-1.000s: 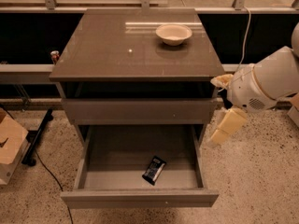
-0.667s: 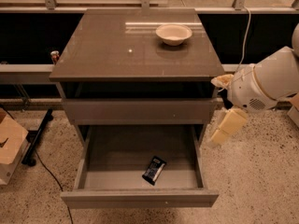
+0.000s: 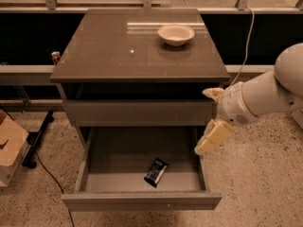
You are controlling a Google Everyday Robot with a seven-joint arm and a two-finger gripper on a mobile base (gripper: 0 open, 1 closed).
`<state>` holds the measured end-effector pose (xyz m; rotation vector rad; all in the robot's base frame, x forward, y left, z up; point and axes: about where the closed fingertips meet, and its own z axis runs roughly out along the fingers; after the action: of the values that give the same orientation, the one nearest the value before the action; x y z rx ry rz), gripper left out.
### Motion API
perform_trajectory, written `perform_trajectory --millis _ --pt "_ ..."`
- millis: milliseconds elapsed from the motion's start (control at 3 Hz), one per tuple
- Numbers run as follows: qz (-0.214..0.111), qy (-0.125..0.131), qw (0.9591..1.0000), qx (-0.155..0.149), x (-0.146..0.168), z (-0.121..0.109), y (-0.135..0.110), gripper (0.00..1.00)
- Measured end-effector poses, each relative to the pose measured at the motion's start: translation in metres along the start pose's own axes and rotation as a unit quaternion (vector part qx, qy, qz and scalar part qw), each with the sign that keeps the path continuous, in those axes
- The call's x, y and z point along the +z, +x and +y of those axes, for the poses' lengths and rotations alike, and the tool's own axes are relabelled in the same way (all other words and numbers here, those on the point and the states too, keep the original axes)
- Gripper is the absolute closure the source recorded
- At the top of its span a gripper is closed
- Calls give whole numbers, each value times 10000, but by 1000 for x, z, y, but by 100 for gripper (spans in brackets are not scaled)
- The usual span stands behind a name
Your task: Pick rxbar blueberry from middle drawer and place on counter
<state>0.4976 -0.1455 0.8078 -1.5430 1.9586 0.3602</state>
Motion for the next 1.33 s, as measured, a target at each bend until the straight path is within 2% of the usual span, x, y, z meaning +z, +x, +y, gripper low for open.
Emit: perform_trajectory --millis 333,667,1000,1333 --pt "-518 125 9985 137 32 -3 19 0" --pt "-1016 162 9942 304 64 -6 38 0" --pt "-1567 -45 9860 573 110 -5 69 0" --pt "-1527 -51 9868 530 121 -5 64 0"
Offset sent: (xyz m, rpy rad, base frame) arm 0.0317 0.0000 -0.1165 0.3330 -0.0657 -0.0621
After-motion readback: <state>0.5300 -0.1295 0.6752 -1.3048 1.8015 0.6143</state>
